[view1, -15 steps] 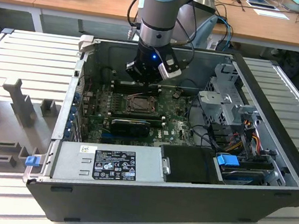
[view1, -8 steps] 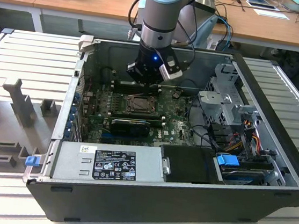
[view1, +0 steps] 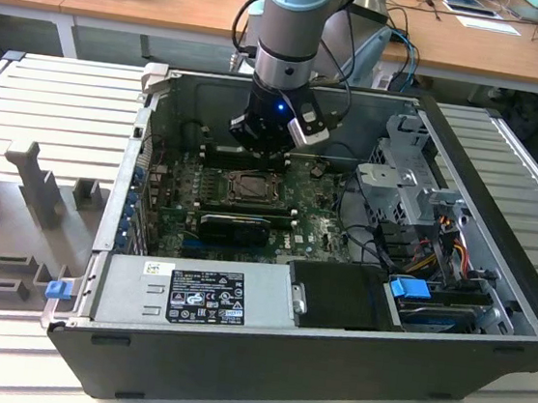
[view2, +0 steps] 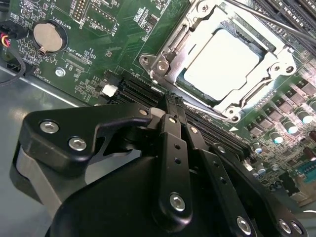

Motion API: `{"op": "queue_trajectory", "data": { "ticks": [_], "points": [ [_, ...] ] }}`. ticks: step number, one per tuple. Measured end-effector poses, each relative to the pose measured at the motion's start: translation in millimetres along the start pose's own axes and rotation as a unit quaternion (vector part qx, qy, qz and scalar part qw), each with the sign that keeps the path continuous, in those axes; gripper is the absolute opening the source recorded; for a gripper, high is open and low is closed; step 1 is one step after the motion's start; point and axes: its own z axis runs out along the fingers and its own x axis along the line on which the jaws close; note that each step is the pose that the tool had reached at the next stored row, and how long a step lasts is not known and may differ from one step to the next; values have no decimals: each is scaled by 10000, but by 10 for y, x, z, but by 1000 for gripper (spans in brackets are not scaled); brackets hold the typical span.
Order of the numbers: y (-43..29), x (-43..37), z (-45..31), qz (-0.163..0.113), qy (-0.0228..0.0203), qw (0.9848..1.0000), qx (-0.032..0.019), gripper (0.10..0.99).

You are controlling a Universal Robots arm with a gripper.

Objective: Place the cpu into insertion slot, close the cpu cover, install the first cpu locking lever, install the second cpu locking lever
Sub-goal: 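Install the first cpu locking lever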

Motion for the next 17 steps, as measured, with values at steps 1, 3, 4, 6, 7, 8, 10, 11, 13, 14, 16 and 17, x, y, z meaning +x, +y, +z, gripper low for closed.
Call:
{"op": "queue_trajectory", "data": {
  "ticks": [1, 3, 4, 6, 7, 8, 10, 11, 13, 14, 16, 17],
  "points": [
    [0, -3, 6, -1, 0, 10000, 0, 106],
    [-2, -7, 18, -1, 0, 10000, 0, 106],
    [-2, -7, 22, -1, 0, 10000, 0, 106],
    [-3, -8, 34, -2, 0, 10000, 0, 106],
    [-4, -8, 40, -2, 0, 10000, 0, 106],
    [-5, -7, 45, -2, 1, 10000, 2, 106],
    [-6, -7, 49, -2, 2, 10000, 7, 106],
    [-5, -8, 52, -2, 1, 10000, 7, 106],
    [-8, -8, 54, -2, 1, 10000, 19, 106],
    [-9, -7, 55, -1, 2, 10000, 22, 106],
    [-12, -7, 55, -1, 1, 10000, 25, 106],
    [-12, -7, 54, -1, 1, 10000, 26, 106]
  ]
}}
